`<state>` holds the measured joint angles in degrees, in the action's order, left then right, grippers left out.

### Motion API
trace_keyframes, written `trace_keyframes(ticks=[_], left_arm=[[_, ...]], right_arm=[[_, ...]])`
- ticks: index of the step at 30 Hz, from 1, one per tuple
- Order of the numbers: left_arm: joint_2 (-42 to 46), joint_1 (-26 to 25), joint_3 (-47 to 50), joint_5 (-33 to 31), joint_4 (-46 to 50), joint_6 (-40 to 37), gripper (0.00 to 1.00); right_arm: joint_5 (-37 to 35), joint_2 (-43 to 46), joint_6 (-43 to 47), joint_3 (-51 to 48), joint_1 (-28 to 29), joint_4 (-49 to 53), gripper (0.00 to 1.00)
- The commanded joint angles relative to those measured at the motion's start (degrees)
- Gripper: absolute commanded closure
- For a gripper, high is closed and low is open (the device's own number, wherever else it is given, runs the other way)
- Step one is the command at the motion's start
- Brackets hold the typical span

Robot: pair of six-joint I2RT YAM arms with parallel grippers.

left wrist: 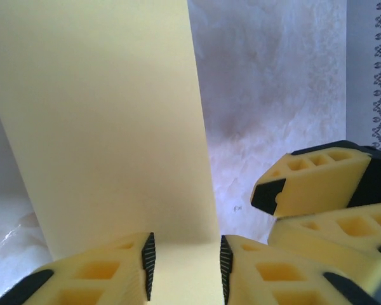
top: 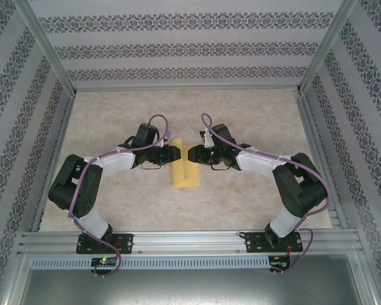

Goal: Fold a paper plane with a square sheet of paper (fold left side to right side)
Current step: First fold in half a square sheet of paper at the center of the table.

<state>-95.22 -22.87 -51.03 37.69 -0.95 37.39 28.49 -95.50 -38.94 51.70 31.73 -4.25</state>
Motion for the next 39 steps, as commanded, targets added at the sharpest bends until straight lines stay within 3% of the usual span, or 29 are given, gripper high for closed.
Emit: trace_keyframes(ticks=[1,4,9,12,16,18,25,30,39], left_arm=[[-0.5,-0.7,-1.1,-0.2,-1.7,0.0,0.73],[-0.3,-0.8,-0.8,-0.8,-1.4,0.0,0.83],[-0.1,-1.0,-0.8,-1.0,-1.3,-0.1,0.86],[-0.1,-1.1,-0.8,-1.1,-1.1,-0.3,0.87],[0.6,-1.1,-0.8,-1.8,-0.2,-0.6,0.87],[1.8,-1.1,-0.8,-2.9,0.8,-1.1,0.81],[9.0,-1.2,0.8,-11.7,8.6,-4.1,0.56],[6.6,-1.2,1.2,-12.1,9.3,-2.9,0.45],[-1.2,-3.0,-0.7,-9.7,5.1,-0.4,0.41]], right_arm=[[5.5,-2.3,-4.7,-1.1,0.3,-7.1,0.64],[6.9,-3.6,-6.8,-1.2,0.7,-10.4,0.64],[7.4,-5.4,-7.6,-0.5,1.2,-11.2,0.68],[7.4,-6.2,-7.9,-0.4,1.4,-11.2,0.76],[6.1,-5.9,-6.7,-0.2,1.4,-9.3,0.95],[4.6,-5.8,-5.1,0.3,1.3,-6.8,1.0],[-2.3,-6.8,0.7,3.0,0.3,3.4,1.0],[-5.6,-7.8,2.7,4.4,-0.1,7.0,0.99],[-7.6,-8.6,4.1,5.4,-0.1,9.0,0.98]])
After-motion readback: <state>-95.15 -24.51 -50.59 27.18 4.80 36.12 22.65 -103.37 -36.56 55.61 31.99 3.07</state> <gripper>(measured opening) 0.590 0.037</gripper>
